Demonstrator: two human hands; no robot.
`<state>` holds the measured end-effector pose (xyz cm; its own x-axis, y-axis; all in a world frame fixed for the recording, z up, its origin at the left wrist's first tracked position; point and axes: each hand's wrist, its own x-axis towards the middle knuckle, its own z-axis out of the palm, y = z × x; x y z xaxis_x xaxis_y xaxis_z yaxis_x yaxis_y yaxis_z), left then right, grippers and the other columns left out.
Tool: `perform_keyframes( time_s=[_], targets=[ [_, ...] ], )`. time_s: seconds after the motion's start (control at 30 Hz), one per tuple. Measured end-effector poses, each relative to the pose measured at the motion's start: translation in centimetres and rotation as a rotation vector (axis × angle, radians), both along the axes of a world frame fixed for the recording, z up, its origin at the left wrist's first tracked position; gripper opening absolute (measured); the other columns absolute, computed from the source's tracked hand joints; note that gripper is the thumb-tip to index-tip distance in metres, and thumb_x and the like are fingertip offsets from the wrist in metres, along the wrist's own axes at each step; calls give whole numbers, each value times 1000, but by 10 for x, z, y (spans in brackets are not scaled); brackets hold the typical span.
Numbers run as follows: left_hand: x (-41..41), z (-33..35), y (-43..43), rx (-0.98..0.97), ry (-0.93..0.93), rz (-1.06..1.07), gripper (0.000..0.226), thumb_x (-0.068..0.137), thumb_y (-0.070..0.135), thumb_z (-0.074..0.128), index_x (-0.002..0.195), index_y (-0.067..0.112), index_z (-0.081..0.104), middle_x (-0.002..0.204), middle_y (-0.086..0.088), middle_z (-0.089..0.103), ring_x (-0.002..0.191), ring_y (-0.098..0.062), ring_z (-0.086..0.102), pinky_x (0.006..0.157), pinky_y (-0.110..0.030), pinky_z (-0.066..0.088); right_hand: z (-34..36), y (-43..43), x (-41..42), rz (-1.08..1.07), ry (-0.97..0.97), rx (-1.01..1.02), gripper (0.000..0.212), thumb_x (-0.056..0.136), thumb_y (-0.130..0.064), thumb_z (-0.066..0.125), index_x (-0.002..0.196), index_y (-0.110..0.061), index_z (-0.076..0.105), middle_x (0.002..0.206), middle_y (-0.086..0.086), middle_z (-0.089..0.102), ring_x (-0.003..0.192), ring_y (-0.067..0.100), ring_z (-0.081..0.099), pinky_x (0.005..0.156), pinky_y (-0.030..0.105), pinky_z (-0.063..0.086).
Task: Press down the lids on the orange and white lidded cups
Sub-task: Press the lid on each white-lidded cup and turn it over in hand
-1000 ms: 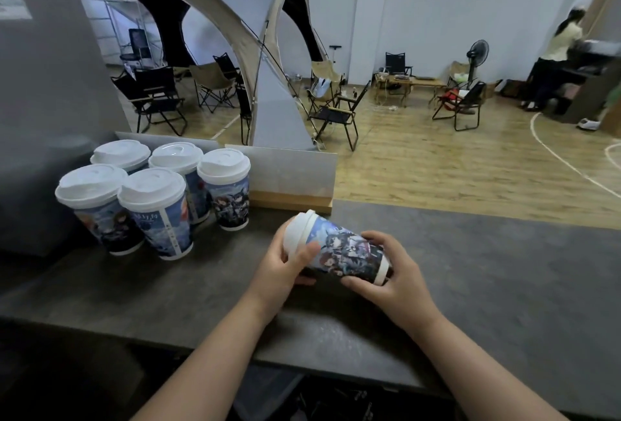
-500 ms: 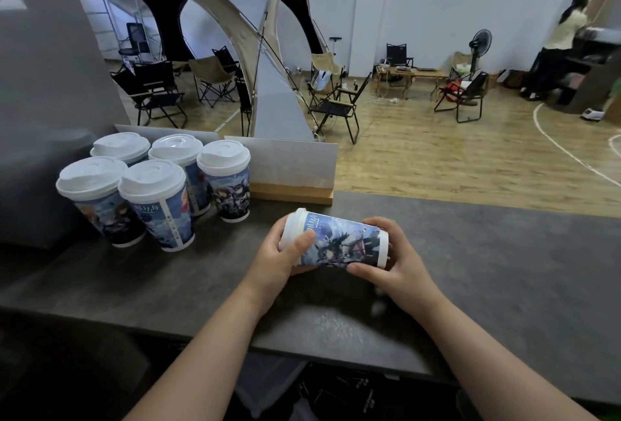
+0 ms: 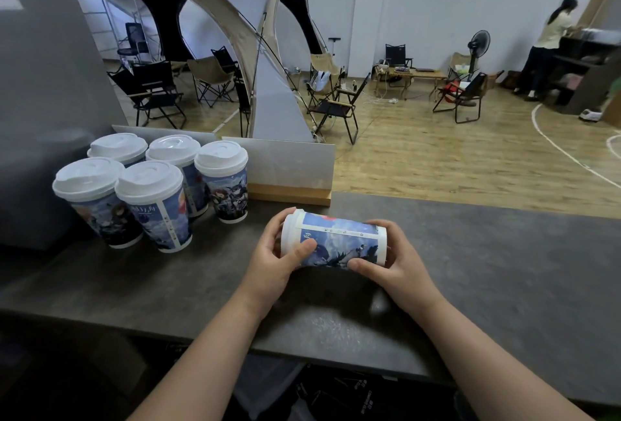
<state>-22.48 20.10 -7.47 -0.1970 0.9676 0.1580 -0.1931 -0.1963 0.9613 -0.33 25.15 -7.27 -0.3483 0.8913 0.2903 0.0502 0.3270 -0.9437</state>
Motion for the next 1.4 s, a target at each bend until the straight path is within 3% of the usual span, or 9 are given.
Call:
perform_keyframes(
  time_s=[0.1, 0.23, 0.37, 0.63, 0.87, 1.03, 1.13, 1.23, 1.4],
  targets=[
    [0, 1, 0, 9, 12, -38, 68, 80, 16, 80, 140, 29, 50, 130, 1, 65, 117, -20, 65, 92, -41, 58, -2, -1, 2, 1, 9, 41, 72, 66, -15, 93, 125, -25, 52, 113, -7, 69, 104, 18, 70, 86, 38, 61],
    [-1, 5, -3, 13, 2, -41, 63, 80, 19, 80, 136, 33, 54, 128, -3, 65, 113, -22, 68, 82, -34, 61, -2, -4, 0, -8, 53, 64, 79, 66, -11, 93, 130, -20, 48, 115, -9, 68, 105, 17, 70, 80, 27, 60],
    [0, 3, -6, 40, 94, -51, 80, 74, 21, 88, 140, 40, 48, 134, 3, 58, 118, -22, 64, 90, -37, 59, 4, -4, 1, -46, 114, -52, 51, 78, -28, 79, 121, -17, 54, 94, 0, 71, 70, 19, 68, 50, 26, 53],
    [-1, 3, -2, -19, -36, -37, 73, 75, 29, 85, 139, 32, 50, 129, -6, 66, 118, -28, 65, 97, -45, 55, -1, -3, 4, 41, 89, 0, 71, 72, -19, 87, 131, -23, 49, 118, 5, 69, 108, 24, 70, 88, 36, 60],
    [5, -1, 5, -61, 42, -64, 44, 94, 20, 62, 136, 26, 49, 119, -2, 70, 103, -15, 70, 78, -36, 62, -2, -4, 1, -29, 144, 169, 64, 71, -25, 88, 125, -37, 57, 121, -8, 67, 111, 16, 68, 86, 26, 58],
    [7, -10, 9, -38, 285, 44, 35, 100, 16, 56, 132, 31, 55, 121, 2, 48, 92, 0, 62, 61, -25, 59, -5, -10, -3, -103, -129, 497, 72, 85, -22, 77, 145, -40, 43, 140, -26, 49, 111, 8, 63, 84, 19, 57],
    [8, -11, 10, -42, 379, 4, 30, 103, 19, 51, 125, 36, 61, 122, 7, 50, 78, -4, 63, 54, -18, 52, -5, -11, -4, -94, -260, 641, 68, 92, -21, 71, 151, -31, 39, 149, -17, 41, 116, 14, 61, 89, 18, 55],
    [11, -7, 8, -42, 316, -8, 29, 101, 31, 51, 119, 52, 59, 117, 14, 57, 68, -6, 62, 49, -18, 49, -7, -9, -6, -116, -244, 595, 64, 91, -11, 68, 149, -22, 42, 147, -6, 48, 106, 9, 65, 83, 23, 58],
    [12, -3, 2, -21, 303, -99, 34, 92, 52, 56, 124, 64, 55, 90, 13, 70, 76, -4, 62, 51, -25, 51, -10, -4, -6, -134, -212, 448, 65, 94, -5, 67, 148, -31, 40, 146, -19, 44, 103, 8, 66, 75, 36, 62]
  ],
)
